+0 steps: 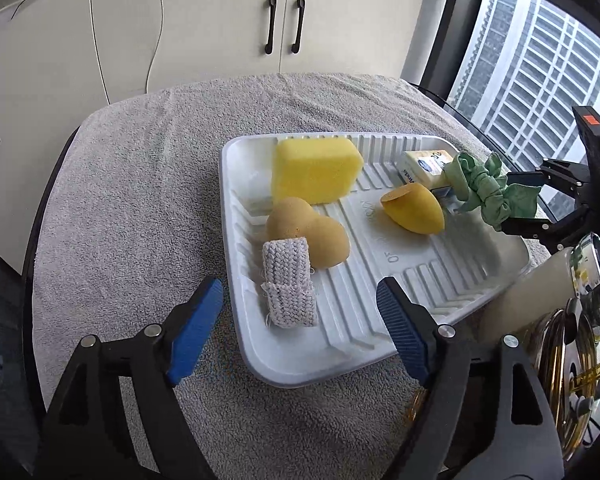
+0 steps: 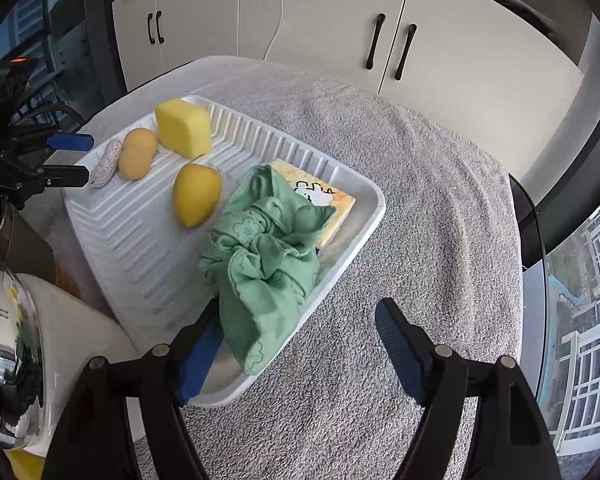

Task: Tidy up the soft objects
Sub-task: 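Lower the knit pouch and green cloth into the tray and open both tools, then withdraw both tools from the tray back toward the pile, then grasp the blue bear-print tissue pack with the left tool while the right tool grasps the yellow sponge, then carry the tissue pack and yellow sponge over the white tray and lower them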

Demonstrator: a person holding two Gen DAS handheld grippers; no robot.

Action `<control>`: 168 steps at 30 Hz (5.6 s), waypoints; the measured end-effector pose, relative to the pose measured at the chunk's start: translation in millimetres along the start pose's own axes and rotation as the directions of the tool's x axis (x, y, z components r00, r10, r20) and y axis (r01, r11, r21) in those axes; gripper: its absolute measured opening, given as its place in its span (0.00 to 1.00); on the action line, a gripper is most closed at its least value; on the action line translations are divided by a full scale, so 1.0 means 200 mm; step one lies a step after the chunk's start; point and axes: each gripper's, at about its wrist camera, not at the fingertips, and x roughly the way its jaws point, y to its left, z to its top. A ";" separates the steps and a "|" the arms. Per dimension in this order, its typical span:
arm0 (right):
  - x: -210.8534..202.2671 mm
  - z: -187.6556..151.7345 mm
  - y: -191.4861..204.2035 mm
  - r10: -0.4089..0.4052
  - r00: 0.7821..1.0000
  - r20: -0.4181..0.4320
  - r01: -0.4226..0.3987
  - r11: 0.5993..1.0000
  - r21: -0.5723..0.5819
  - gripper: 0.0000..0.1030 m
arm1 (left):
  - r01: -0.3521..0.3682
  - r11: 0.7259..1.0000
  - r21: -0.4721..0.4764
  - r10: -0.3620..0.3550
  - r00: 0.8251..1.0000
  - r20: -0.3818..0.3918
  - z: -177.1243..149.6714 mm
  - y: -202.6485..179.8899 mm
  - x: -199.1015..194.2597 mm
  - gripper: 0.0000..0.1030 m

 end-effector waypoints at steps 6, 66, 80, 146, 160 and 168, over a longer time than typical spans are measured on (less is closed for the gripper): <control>0.02 0.02 0.01 -0.019 1.000 0.012 0.020 1.000 -0.019 0.76 | 0.008 1.000 -0.019 -0.008 1.000 -0.009 -0.02 0.02 0.00 0.77; -0.86 -0.97 0.77 0.101 0.943 0.318 -0.159 0.974 0.163 1.00 | 0.019 0.999 -0.034 -0.012 0.984 0.177 -1.10 -0.66 -0.82 1.00; -0.67 -0.93 0.80 0.111 0.942 0.317 -0.190 0.955 0.229 1.00 | 0.006 0.998 -0.064 0.003 0.990 0.139 -1.01 -0.67 -0.60 1.00; -0.43 -0.81 0.76 0.137 0.967 0.214 -0.187 0.954 0.232 0.54 | -0.143 0.986 -0.084 0.148 0.988 0.053 -0.89 -0.60 -0.41 0.71; -0.67 -0.86 0.74 0.106 0.970 0.221 -0.151 0.969 0.197 0.52 | -0.144 0.987 -0.069 0.151 0.983 0.105 -0.94 -0.61 -0.69 0.71; -0.92 -0.78 0.60 0.043 0.976 0.213 -0.070 0.990 0.119 0.52 | -0.182 0.983 -0.021 0.184 0.974 0.132 -0.81 -0.52 -0.86 0.71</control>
